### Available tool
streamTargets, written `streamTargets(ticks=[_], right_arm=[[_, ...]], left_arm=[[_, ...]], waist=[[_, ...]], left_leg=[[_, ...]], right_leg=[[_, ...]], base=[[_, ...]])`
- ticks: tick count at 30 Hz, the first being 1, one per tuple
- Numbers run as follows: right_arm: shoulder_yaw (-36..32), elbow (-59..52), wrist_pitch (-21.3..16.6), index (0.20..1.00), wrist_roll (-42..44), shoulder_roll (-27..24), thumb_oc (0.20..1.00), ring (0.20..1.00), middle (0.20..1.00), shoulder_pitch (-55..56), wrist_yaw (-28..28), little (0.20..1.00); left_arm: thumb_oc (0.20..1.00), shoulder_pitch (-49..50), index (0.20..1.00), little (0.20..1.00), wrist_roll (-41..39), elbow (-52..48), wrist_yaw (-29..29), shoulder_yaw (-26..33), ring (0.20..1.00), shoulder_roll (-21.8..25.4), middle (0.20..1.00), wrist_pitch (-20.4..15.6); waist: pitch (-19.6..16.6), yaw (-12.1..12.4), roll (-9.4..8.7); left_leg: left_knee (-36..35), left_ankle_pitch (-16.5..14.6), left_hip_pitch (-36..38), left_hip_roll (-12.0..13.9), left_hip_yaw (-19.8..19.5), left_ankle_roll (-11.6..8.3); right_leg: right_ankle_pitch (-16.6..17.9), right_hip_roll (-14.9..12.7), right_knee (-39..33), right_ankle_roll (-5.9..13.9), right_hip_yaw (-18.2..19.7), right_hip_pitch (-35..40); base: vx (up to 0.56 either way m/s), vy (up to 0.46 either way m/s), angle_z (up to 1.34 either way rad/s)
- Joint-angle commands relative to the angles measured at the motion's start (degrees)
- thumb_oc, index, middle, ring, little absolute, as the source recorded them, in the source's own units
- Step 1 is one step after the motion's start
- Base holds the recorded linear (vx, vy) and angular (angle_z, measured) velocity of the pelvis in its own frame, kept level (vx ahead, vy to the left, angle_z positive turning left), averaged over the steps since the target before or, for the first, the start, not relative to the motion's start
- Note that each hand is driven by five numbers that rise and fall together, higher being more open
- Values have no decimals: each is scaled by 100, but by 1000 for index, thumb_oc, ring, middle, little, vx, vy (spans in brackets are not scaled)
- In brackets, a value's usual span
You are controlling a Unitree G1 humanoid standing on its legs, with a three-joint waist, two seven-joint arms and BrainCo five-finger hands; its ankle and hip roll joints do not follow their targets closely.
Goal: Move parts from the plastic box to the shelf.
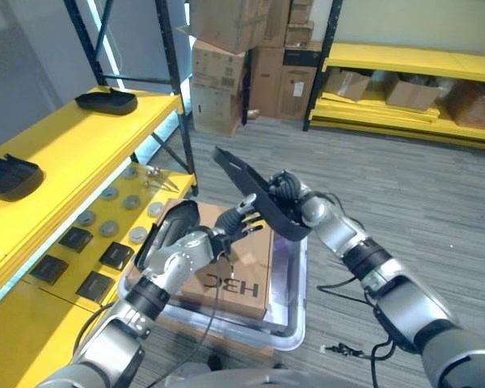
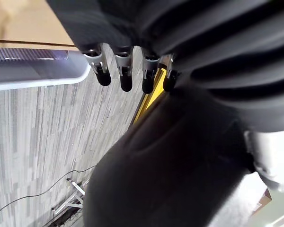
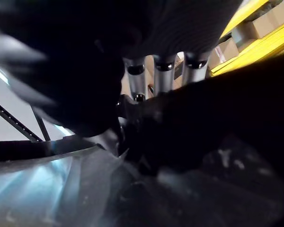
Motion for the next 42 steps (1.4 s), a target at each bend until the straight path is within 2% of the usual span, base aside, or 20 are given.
streamTargets(ticks=[1,7,9,11,14,19,21,23,24,27,28,30,36,39,40,42], right_arm=[[-232,66,-268,200,-112,180,200,200,200,-899,-262,200],[-127,181,-190,200,-202,371,200,200,200,-941,-269,200],[-116,192,-124,200,-194,391,200,200,200,-901,-229,200],[-123,211,-94,200,-92,424,200,200,200,-812,-283,200],[-204,212,35,200,171,486,200,200,200,-555,-360,200],[-452,207,154,200,528,434,200,200,200,232,-796,200],[-625,255,59,200,652,299,200,200,200,560,-1023,200],[-908,352,8,200,811,125,200,200,200,822,-1244,200],[-1105,559,-54,200,935,13,200,200,200,884,-1419,200],[-1277,802,-115,200,1037,-40,200,200,200,890,-1615,200],[-1349,1053,-168,200,1156,-49,200,200,200,772,-1846,200],[-1363,1132,-182,200,1198,-43,200,200,200,724,-1926,200],[-1276,1659,-175,200,1412,105,200,200,200,298,-2537,200],[-1107,1903,-29,200,1326,184,200,200,200,89,-2744,200],[-887,2102,208,200,1166,225,200,200,200,-57,-2879,200],[-801,2231,279,200,1044,210,200,200,200,-60,-2956,200]], left_arm=[[1000,-462,1000,1000,399,328,36,-174,1000,-237,1000,-354],[1000,-615,1000,1000,952,317,164,-225,1000,-143,1000,-462],[1000,-600,1000,1000,833,327,1,-126,1000,-116,1000,-589],[1000,-569,1000,1000,748,240,50,-144,1000,-97,1000,-538],[1000,-440,1000,1000,447,174,211,-35,1000,-125,1000,-760],[1000,152,1000,1000,732,-132,182,249,1000,187,1000,-1048],[1000,524,1000,1000,841,-326,75,463,1000,420,1000,-1090],[1000,970,1000,1000,952,-534,-91,727,1000,694,1000,-1077],[1000,1279,1000,1000,1017,-611,-305,964,1000,907,1000,-1103],[1000,1511,1000,1000,961,-702,-397,1187,1000,1044,1000,-1115],[1000,1635,1000,1000,860,-758,-493,1365,1000,1167,1000,-1197],[1000,1672,1000,1000,823,-775,-538,1413,1000,1206,1000,-1240],[1000,1801,1000,1000,507,-932,-807,1587,1000,1375,1000,-1478],[1000,1739,1000,1000,470,-853,-852,1488,1000,1412,1000,-1635],[1000,1648,1000,1000,423,-783,-874,1338,1000,1415,1000,-1832],[1000,1629,1000,1000,406,-796,-846,1274,1000,1415,1000,-1914]], waist=[[-303,228,-249],[-299,295,-239],[-304,314,-239],[-297,328,-234],[-291,344,-232],[-237,473,-205],[-170,586,-182],[-66,739,-138],[40,896,-107],[171,1068,-86],[304,1226,-95],[348,1273,-100],[803,1587,-134],[979,1648,-153],[1148,1667,-190],[1216,1664,-213]], left_leg=[[-75,-246,-96,57,-465,-77],[-55,-247,-111,45,-519,-80],[-50,-248,-116,41,-539,-87],[-46,-244,-118,44,-546,-85],[-36,-244,-121,26,-592,-90],[25,-232,-216,9,-690,-70],[78,-225,-295,-8,-758,-61],[163,-217,-413,-50,-863,-44],[240,-208,-542,-90,-964,-36],[341,-208,-706,-147,-1067,-23],[443,-207,-882,-198,-1153,-13],[478,-208,-941,-216,-1181,-8],[706,-188,-1453,-363,-1367,5],[775,-166,-1659,-399,-1373,14],[786,-124,-1831,-406,-1336,20],[784,-104,-1908,-409,-1313,25]], right_leg=[[-347,-545,332,584,134,144],[-350,-545,317,592,121,162],[-359,-552,330,592,111,159],[-358,-555,346,591,98,153],[-365,-554,348,586,97,163],[-376,-601,391,578,4,140],[-395,-639,434,575,-76,127],[-399,-706,497,584,-184,90],[-400,-766,542,606,-293,54],[-381,-824,551,634,-389,24],[-358,-864,549,650,-463,-18],[-351,-875,548,654,-488,-34],[-307,-920,501,681,-621,-200],[-272,-933,475,699,-640,-291],[-230,-918,431,714,-635,-385],[-211,-904,416,716,-616,-445]], base=[[0,0,0],[0,0,0],[0,0,0],[18,5,1],[62,30,0],[67,68,2],[39,99,10],[5,135,20],[-32,123,42],[-64,85,41],[-94,51,32],[-80,18,26],[-146,0,19],[-164,-5,13],[-200,-22,5],[-172,-10,2]])
